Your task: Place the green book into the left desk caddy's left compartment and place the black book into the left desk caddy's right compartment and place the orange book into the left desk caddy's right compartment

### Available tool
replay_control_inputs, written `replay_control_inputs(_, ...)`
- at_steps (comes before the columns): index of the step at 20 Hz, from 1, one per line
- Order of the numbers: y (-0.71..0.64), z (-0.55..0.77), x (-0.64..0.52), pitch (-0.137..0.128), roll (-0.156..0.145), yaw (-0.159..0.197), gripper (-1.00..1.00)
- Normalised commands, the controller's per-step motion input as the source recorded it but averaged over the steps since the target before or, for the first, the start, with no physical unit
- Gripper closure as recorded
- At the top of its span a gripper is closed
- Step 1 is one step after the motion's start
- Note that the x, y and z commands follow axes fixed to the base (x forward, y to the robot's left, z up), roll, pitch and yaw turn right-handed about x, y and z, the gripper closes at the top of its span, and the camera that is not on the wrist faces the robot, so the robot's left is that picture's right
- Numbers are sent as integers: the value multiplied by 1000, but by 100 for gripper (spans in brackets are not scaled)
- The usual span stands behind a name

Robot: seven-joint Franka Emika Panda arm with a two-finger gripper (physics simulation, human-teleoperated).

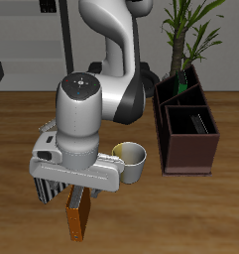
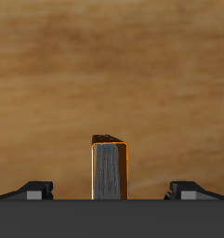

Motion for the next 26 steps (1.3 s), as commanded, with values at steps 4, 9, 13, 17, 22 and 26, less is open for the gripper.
replay_control_inputs(4,-70,-223,-3,29,-6,5,-100)
replay_control_inputs(9,-155,-382,-18,63,-15,-13,-100)
replay_control_inputs(13,210,-178,57,18,47,15,100)
replay_control_inputs(17,183,-84,69,8,36,6,100)
replay_control_inputs(22,107,50,12,-2,-2,0,100)
replay_control_inputs(26,192,378,-179,-48,-5,-9,100)
